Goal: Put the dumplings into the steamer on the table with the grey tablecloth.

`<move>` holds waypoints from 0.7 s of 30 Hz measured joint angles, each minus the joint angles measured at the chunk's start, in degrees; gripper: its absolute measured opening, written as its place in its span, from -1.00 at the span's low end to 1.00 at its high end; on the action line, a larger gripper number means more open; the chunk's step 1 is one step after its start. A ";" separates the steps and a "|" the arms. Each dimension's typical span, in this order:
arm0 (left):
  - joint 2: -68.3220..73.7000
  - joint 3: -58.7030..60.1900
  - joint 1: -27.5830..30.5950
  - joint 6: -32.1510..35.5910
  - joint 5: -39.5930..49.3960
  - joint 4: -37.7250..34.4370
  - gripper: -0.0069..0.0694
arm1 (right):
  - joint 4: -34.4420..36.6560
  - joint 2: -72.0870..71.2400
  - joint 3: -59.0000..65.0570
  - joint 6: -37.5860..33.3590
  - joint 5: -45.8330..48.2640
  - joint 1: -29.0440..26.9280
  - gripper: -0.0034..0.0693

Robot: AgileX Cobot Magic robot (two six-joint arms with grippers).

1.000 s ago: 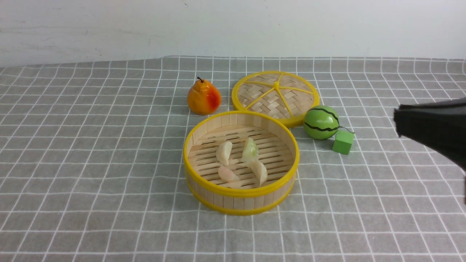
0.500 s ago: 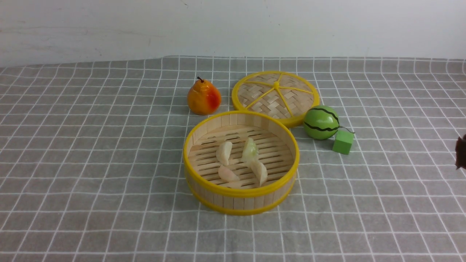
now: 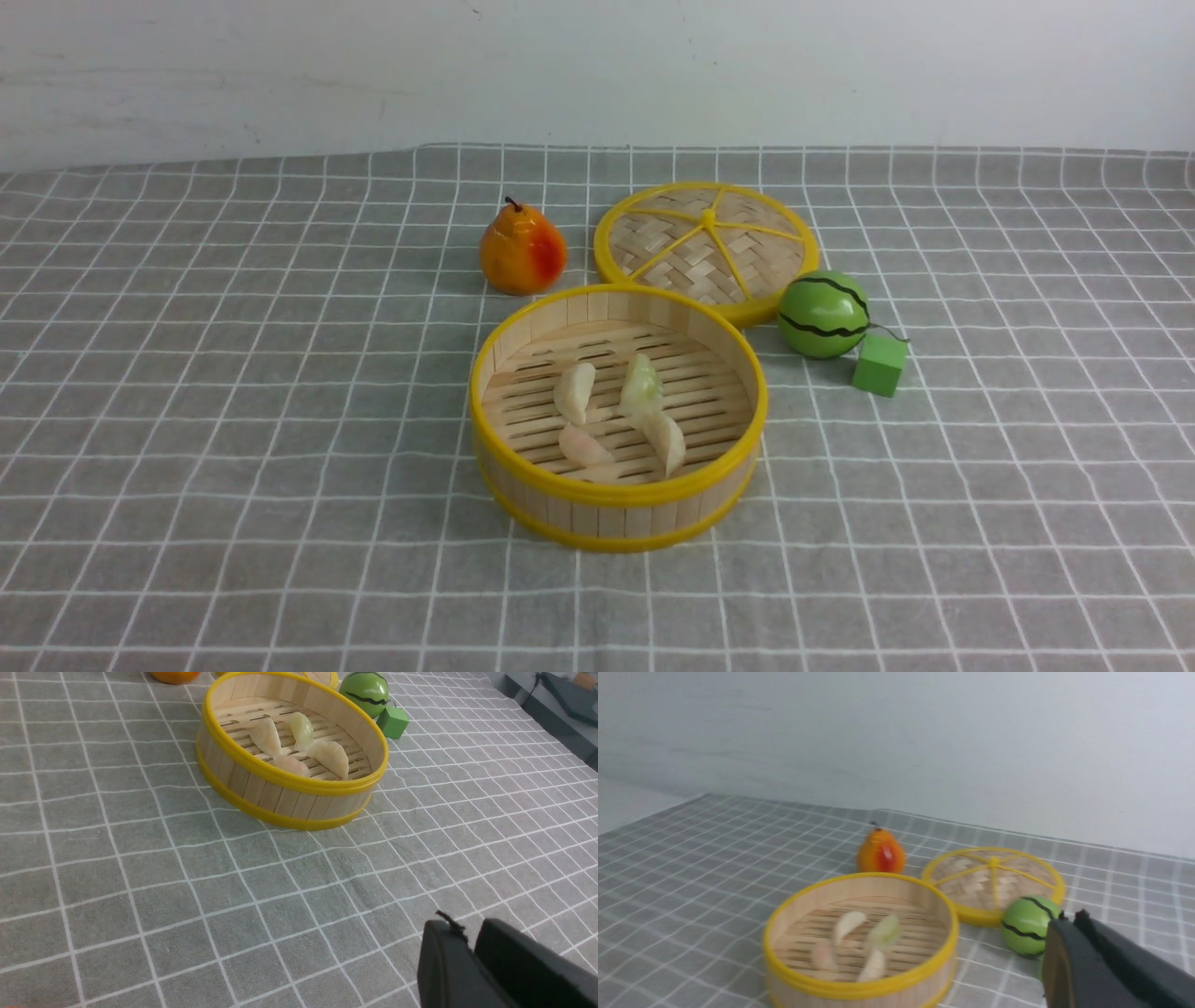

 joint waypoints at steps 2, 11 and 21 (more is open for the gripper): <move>0.00 0.00 0.00 0.00 0.00 0.00 -0.57 | -2.41 -3.08 4.07 2.79 -1.31 -3.15 -0.93; 0.00 0.00 0.00 -0.07 0.00 0.00 -0.53 | -17.70 -16.60 16.54 20.51 6.89 -18.94 -0.93; 0.00 0.00 0.00 -0.07 0.00 0.01 -0.52 | -20.93 -18.74 16.40 23.43 20.42 -19.94 -0.93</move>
